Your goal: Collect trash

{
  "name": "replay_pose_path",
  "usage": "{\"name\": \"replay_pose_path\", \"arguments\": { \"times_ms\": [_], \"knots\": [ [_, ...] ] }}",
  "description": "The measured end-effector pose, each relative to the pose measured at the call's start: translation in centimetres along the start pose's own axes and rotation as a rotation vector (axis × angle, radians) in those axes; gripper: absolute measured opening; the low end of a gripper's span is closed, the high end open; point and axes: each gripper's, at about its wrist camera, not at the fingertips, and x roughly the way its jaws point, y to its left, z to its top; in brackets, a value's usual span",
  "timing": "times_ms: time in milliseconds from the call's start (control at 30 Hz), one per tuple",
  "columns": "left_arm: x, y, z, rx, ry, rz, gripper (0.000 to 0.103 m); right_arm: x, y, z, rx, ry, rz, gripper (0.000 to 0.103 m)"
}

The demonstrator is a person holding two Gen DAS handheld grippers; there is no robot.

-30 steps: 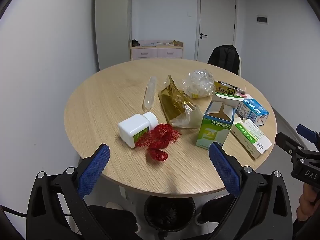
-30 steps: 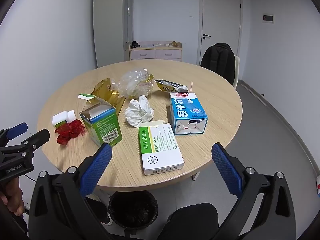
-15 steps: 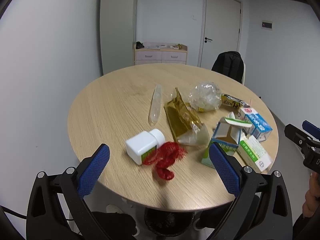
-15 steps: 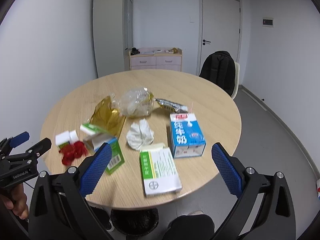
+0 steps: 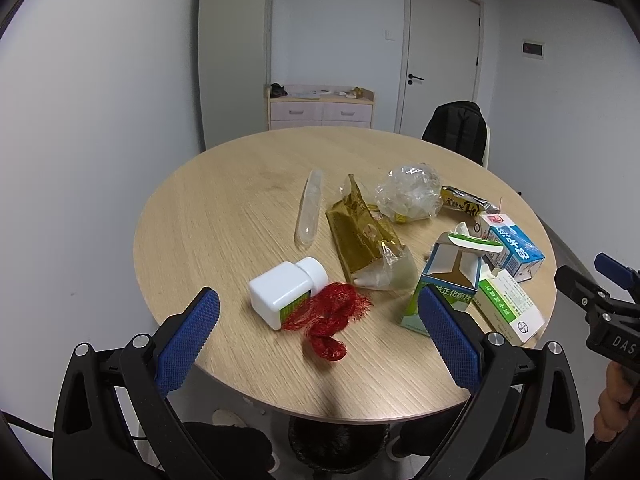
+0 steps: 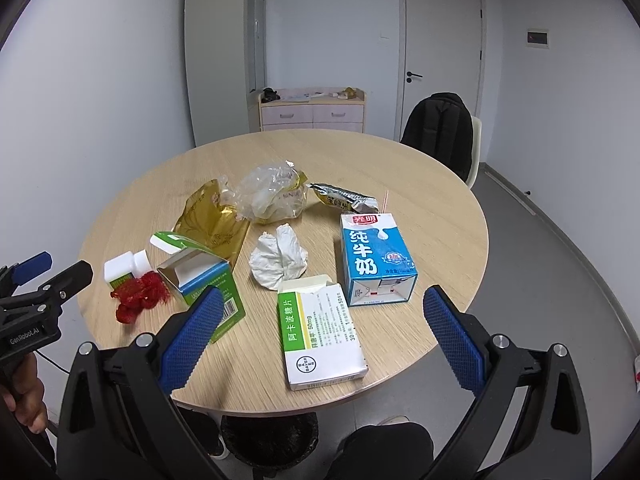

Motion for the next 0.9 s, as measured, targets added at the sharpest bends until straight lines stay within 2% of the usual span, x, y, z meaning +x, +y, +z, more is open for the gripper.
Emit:
{"name": "replay_pose_path", "arguments": {
  "times_ms": [900],
  "knots": [
    [0.04, -0.16, -0.24, 0.005, 0.014, -0.007, 0.097, -0.30, 0.27, -0.24, 0.004, 0.004, 0.002, 0.096]
  ]
}}
